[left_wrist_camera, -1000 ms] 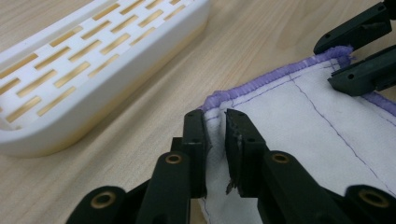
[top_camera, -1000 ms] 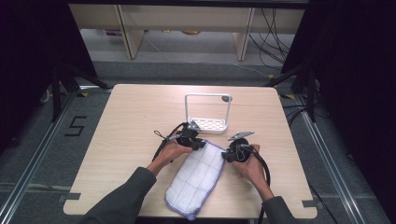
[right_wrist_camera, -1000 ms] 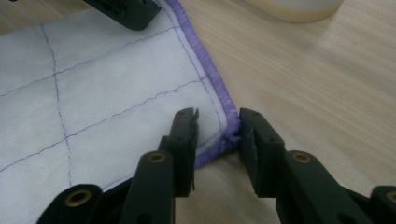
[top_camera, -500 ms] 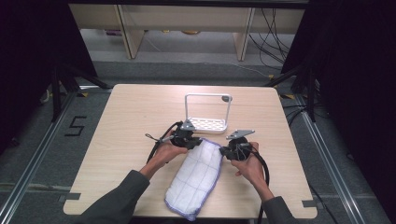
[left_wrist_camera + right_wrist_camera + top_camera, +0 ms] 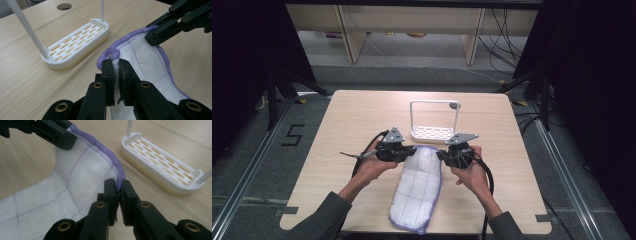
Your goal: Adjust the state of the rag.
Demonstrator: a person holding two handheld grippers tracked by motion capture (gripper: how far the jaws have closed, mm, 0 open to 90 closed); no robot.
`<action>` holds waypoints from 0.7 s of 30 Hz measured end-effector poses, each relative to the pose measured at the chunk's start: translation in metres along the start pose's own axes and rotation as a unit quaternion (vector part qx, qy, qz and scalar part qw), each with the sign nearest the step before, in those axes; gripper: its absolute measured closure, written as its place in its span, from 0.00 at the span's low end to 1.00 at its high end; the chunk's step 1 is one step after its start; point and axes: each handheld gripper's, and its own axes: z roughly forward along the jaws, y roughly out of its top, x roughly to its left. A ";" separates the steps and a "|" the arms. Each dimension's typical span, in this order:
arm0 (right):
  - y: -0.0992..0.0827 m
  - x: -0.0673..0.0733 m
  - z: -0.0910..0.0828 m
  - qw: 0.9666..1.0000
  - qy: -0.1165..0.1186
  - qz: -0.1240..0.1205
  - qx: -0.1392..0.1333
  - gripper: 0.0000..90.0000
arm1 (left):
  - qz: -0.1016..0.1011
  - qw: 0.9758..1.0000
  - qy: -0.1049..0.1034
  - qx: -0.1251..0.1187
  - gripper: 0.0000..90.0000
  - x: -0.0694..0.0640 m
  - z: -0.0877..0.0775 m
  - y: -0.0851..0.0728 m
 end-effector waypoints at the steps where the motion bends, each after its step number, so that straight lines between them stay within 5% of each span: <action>1: 0.002 -0.001 0.001 1.000 -0.003 -0.012 -0.008 0.95 | -0.004 1.000 0.005 -0.005 0.92 0.000 -0.003 -0.001; 16: 0.016 -0.002 0.014 0.999 -0.001 -0.031 -0.017 0.94 | -0.023 1.000 0.010 -0.003 0.92 0.008 -0.007 -0.005; 21: 0.018 -0.002 0.010 1.000 0.006 -0.021 -0.015 0.94 | -0.029 1.000 0.007 -0.008 0.92 0.009 -0.011 -0.002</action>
